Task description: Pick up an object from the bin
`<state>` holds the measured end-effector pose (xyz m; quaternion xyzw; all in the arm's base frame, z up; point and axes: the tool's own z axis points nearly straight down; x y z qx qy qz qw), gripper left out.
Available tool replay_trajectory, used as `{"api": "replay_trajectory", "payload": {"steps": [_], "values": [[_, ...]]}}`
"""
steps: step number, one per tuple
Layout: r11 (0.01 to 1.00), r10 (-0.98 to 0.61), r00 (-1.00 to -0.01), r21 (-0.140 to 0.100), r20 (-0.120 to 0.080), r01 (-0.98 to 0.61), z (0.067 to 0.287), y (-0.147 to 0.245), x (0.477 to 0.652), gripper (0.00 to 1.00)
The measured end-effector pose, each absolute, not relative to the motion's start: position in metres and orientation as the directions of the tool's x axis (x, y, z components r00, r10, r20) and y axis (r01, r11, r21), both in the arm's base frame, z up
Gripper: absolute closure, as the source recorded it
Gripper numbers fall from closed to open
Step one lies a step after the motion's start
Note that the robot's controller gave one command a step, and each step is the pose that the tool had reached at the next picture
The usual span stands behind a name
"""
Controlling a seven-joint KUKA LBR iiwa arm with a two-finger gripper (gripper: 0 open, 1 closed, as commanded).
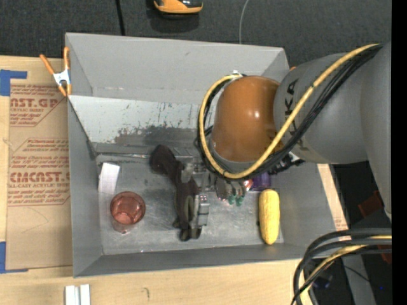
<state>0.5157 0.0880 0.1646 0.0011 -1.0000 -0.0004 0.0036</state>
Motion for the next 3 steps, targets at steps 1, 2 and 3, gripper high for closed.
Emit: {"api": "replay_trajectory", "payload": {"steps": [1, 2, 3], "values": [[1.0, -0.001, -1.0, 0.002, 0.0, -0.001, 0.169, 0.088, 0.517, 0.0], [1.0, 0.031, -0.999, 0.004, -0.009, 0.031, 0.125, 0.071, 0.544, 0.0], [0.995, 0.095, -0.995, 0.004, -0.005, 0.095, 0.074, 0.05, 0.551, 1.0]]}}
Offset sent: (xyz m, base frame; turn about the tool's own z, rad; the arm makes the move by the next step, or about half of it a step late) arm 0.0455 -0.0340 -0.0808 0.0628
